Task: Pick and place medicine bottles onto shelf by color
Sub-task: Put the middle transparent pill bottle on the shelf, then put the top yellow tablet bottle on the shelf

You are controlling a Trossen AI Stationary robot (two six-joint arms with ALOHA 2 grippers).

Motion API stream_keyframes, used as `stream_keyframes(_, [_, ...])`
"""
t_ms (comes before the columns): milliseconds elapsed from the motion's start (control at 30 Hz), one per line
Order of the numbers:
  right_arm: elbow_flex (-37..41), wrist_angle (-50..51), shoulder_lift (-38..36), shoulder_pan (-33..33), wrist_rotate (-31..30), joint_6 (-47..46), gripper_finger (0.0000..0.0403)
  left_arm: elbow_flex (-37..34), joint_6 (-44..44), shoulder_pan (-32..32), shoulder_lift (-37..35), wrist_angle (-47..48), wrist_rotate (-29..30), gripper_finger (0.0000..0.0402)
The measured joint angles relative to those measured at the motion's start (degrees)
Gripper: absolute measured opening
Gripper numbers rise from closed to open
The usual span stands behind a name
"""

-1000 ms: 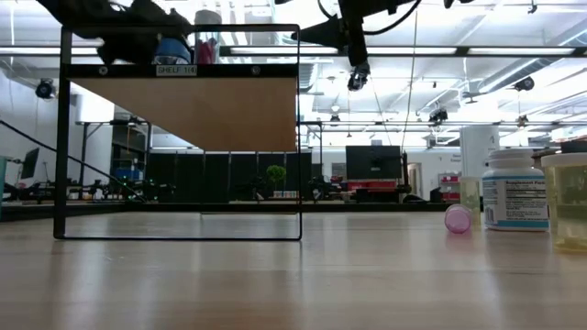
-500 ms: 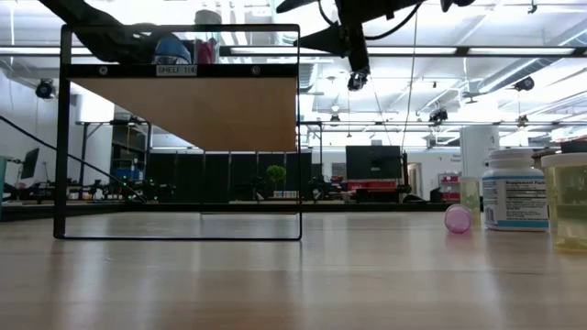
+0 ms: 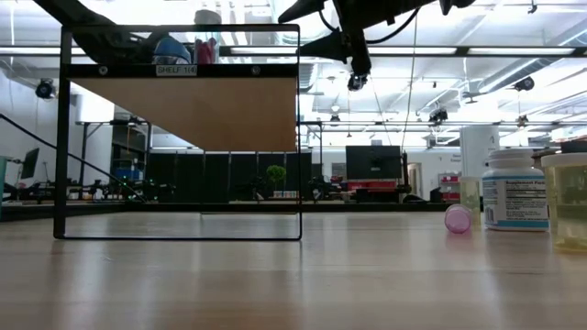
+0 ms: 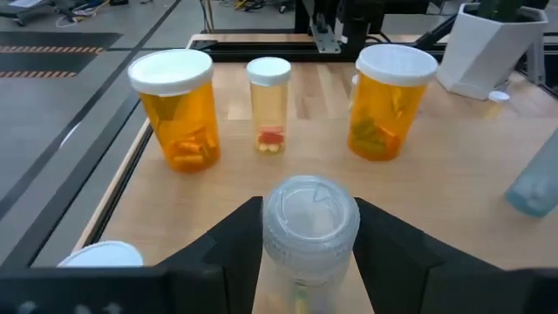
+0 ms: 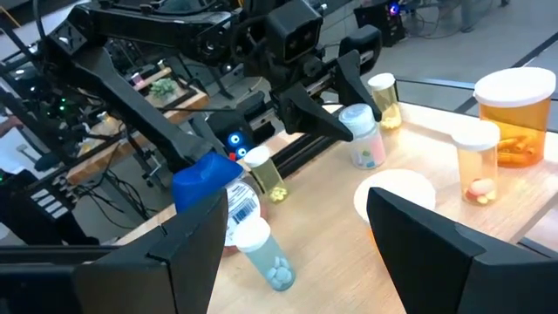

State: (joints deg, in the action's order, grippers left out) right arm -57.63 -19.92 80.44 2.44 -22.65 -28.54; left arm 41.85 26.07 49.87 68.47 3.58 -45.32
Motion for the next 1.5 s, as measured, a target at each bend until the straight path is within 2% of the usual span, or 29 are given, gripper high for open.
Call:
stream_keyframes(233, [0.0,0.0,0.0,-0.1,0.0,0.3,0.0265,0.0,-0.2,0.0,0.0,-0.1,0.4,0.0154])
stream_keyframes(700, [0.0,0.1,0.0,-0.1,0.0,0.8,0.0265,1.1,-1.7,0.0,-0.8,-0.2,1.1,0.0203])
stream_keyframes(933, [0.0,0.1,-0.3,-0.1,0.1,0.5,0.0265,1.8,-2.4,-0.1,-5.9,-0.1,1.3,0.0203])
stream_keyframes(1067, [-0.9,2.1,-3.5,-0.1,2.4,-2.5,0.0265,4.4,-6.3,-0.1,-10.7,-0.1,2.7,0.0203])
stream_keyframes(1133, [-4.5,10.5,-5.9,-0.4,2.9,-7.4,0.0263,6.6,-8.8,-0.2,-13.7,-0.1,3.9,0.0203])
stream_keyframes(1167, [-7.3,17.8,-6.7,-0.9,3.5,-11.1,0.0261,8.1,-10.6,-0.3,-15.1,-0.2,4.5,0.0203])
stream_keyframes(1267, [-18.6,47.9,-7.3,-3.2,5.7,-28.1,0.0252,12.5,-18.2,-1.3,-18.9,-0.3,8.4,0.0203])
stream_keyframes(1367, [-28.8,76.7,-4.7,-4.5,13.5,-41.2,0.0244,16.8,-27.7,-2.6,-22.0,-0.3,10.1,0.0203])
stream_keyframes(1433, [-32.9,91.0,-2.6,-4.1,15.7,-44.2,0.0242,19.3,-33.0,-3.8,-23.7,-0.4,10.3,0.0203])
stream_keyframes(1500, [-34.3,100.7,-0.4,-4.1,15.9,-45.3,0.0243,21.2,-37.2,-5.1,-25.0,-0.7,10.8,0.0203])
